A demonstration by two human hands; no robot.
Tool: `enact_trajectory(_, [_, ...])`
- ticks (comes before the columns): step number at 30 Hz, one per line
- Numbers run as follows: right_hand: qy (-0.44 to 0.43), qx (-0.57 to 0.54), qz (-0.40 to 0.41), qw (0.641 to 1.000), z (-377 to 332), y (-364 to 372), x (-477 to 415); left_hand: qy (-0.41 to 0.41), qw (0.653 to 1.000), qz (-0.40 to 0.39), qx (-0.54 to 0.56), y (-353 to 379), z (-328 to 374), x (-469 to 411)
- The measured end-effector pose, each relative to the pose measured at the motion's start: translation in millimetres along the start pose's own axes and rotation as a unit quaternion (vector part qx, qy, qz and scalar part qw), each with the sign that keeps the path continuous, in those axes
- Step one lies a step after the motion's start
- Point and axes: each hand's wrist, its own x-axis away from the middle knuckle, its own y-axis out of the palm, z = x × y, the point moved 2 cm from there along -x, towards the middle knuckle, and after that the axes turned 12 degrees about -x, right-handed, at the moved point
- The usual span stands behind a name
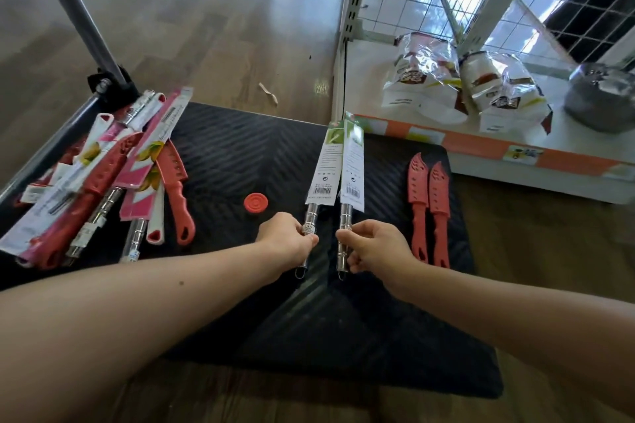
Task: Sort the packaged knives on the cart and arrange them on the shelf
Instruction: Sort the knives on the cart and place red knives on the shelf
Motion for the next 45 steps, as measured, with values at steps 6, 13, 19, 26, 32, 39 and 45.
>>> enact_trajectory(6, [0.0,0.009,0.002,1.0,0,12,-4,-0.017,0.999,0.011,-0.031,-5,-8,-1])
enact_trajectory(13, [-0.012,0.034,0.031,0.999,1,10,-5,-0.005,0.999,0.014,-0.038,3,4,-1])
enact_trajectory(19, [-0.016,0.065,0.056,0.996,5,-16,-5,0.007,0.999,0.006,-0.039,17,24,-1])
enact_trajectory(26, [0.017,0.061,0.03,0.998,10,-30,-6,0.019,0.998,0.002,-0.06,31,31,7])
enact_trajectory(32, [0.012,0.072,0.01,0.997,6,-27,-6,0.019,0.998,0.019,-0.059,26,28,10])
enact_trajectory(39, [0.013,0.081,-0.023,0.996,1,0,-7,0.005,0.995,0.036,-0.091,10,12,7])
enact_trajectory(45, [-0.032,0.205,0.016,0.978,-19,9,-15,0.036,0.979,0.046,-0.197,-3,16,7])
